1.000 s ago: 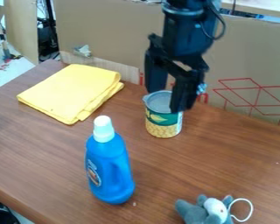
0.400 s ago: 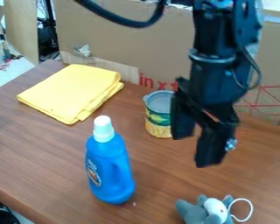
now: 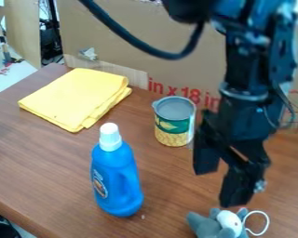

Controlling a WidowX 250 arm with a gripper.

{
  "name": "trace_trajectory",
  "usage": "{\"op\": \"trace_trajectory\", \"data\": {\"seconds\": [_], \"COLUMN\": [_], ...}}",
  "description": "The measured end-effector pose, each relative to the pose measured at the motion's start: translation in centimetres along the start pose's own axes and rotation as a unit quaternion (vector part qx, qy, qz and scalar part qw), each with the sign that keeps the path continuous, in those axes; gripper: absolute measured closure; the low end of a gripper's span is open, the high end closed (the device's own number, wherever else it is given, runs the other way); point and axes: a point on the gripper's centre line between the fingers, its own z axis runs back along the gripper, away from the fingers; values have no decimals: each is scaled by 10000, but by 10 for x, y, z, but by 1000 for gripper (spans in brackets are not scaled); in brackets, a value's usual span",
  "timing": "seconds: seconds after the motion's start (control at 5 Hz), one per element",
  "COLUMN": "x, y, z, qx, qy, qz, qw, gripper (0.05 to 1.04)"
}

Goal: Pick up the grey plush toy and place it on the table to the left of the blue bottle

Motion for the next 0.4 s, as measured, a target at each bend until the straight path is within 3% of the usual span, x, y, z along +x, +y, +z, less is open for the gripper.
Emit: {"op": "trace_trajectory", "data": {"seconds": [0.4], "x": [2], "y": [-14], "z": [-28], "qx": [190], "qy": [270], "qz": [-91], "qw": [9994], "gripper": [83]}}
